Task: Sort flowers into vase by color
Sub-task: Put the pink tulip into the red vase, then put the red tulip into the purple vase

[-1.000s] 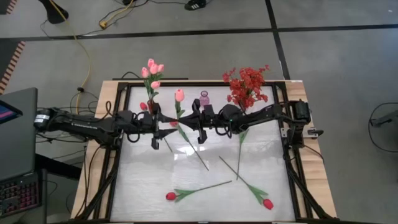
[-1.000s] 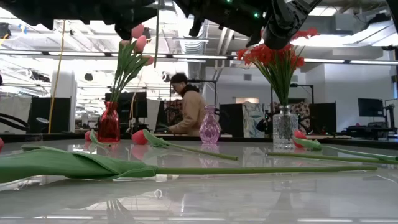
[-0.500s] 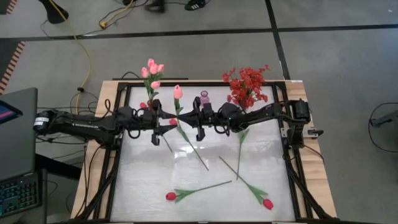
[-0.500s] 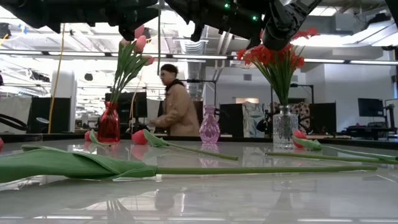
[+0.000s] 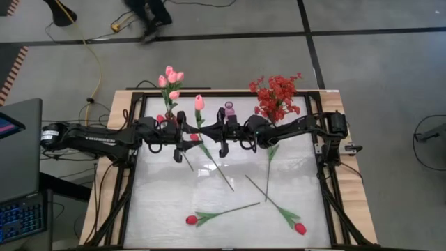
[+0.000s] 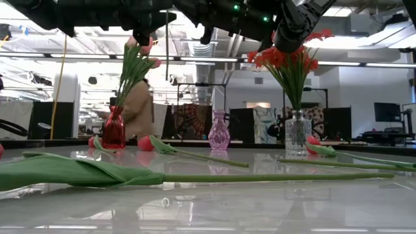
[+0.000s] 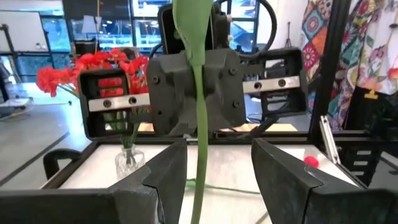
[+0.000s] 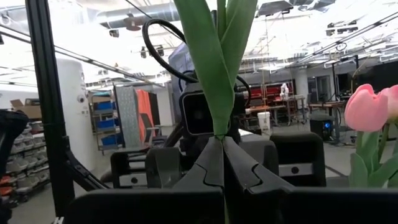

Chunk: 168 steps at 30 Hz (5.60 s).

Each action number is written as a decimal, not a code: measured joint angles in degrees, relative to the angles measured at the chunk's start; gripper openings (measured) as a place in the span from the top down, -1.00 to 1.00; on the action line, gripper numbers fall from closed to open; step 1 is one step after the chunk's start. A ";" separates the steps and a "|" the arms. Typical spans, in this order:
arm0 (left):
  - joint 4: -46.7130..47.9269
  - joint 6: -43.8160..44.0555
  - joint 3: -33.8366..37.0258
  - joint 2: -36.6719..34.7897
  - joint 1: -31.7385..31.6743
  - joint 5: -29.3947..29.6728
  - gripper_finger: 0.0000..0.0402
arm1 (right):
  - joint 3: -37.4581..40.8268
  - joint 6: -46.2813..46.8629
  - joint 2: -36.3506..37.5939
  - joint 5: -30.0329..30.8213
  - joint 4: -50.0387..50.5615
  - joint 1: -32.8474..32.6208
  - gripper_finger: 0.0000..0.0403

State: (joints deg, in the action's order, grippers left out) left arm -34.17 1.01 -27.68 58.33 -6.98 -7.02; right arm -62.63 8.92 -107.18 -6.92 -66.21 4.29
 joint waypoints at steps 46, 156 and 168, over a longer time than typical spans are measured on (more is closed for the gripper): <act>21.00 -8.06 0.00 -18.80 -0.17 22.11 1.00 | 0.00 3.26 0.07 -0.74 7.77 5.15 -0.18; 34.21 -2.35 17.26 -36.22 -14.78 38.22 0.09 | 0.00 3.15 0.07 -0.92 9.18 5.27 -0.18; 37.39 1.65 10.50 -36.24 -11.14 38.22 0.09 | 0.00 3.04 0.07 -0.72 9.19 5.25 -0.18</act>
State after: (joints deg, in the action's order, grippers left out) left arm 3.22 2.66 -17.18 22.09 -18.12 31.21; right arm -62.63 11.97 -107.11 -7.64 -57.01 9.54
